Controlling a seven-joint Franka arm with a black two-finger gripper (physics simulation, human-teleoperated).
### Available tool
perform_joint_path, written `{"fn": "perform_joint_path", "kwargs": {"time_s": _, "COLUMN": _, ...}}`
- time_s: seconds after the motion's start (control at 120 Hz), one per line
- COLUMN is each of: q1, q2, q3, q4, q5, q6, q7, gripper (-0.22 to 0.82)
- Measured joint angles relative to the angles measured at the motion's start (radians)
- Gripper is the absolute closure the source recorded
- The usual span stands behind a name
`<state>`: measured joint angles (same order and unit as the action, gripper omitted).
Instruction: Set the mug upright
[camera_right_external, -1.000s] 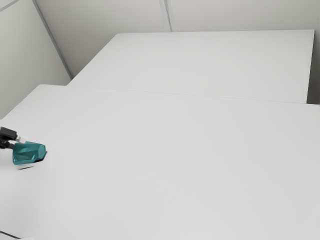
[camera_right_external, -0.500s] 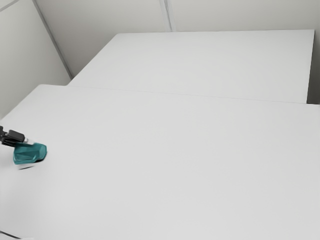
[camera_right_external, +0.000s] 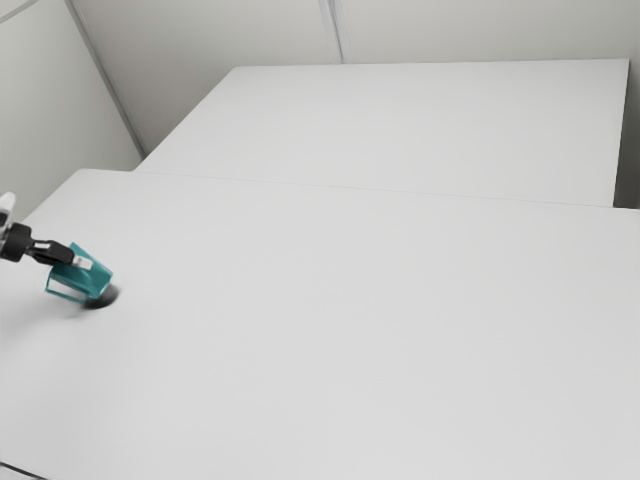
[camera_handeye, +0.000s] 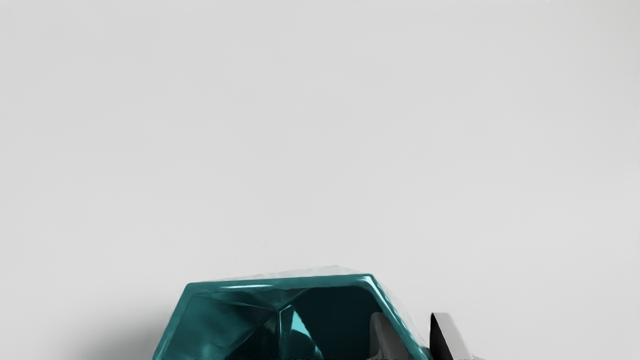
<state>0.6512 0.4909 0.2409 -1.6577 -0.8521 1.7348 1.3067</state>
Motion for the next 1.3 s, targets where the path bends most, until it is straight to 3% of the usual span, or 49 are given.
{"fn": "perform_joint_path", "kwargs": {"time_s": 0.125, "q1": -0.094, "q2": -0.102, "q3": -0.022, "q4": -0.058, "q5": 0.085, "q6": 0.058, "q7": -0.034, "gripper": 0.75}}
{"fn": "perform_joint_path", "kwargs": {"time_s": 0.342, "q1": -0.266, "q2": -0.283, "q3": -0.163, "q4": -0.182, "q5": 0.476, "q6": 0.281, "q7": -0.231, "gripper": 0.77}}
{"fn": "perform_joint_path", "kwargs": {"time_s": 0.65, "q1": -0.388, "q2": -0.477, "q3": -0.218, "q4": -0.427, "q5": 0.763, "q6": 0.499, "q7": -0.583, "gripper": 0.78}}
{"fn": "perform_joint_path", "kwargs": {"time_s": 0.9, "q1": -0.443, "q2": -0.538, "q3": -0.297, "q4": -0.559, "q5": 0.797, "q6": 0.569, "q7": -0.860, "gripper": 0.78}}
{"fn": "perform_joint_path", "kwargs": {"time_s": 1.042, "q1": -0.420, "q2": -0.554, "q3": -0.342, "q4": -0.610, "q5": 0.800, "q6": 0.599, "q7": -1.006, "gripper": 0.78}}
{"fn": "perform_joint_path", "kwargs": {"time_s": 1.3, "q1": -0.418, "q2": -0.531, "q3": -0.377, "q4": -0.637, "q5": 0.802, "q6": 0.628, "q7": -1.228, "gripper": 0.78}}
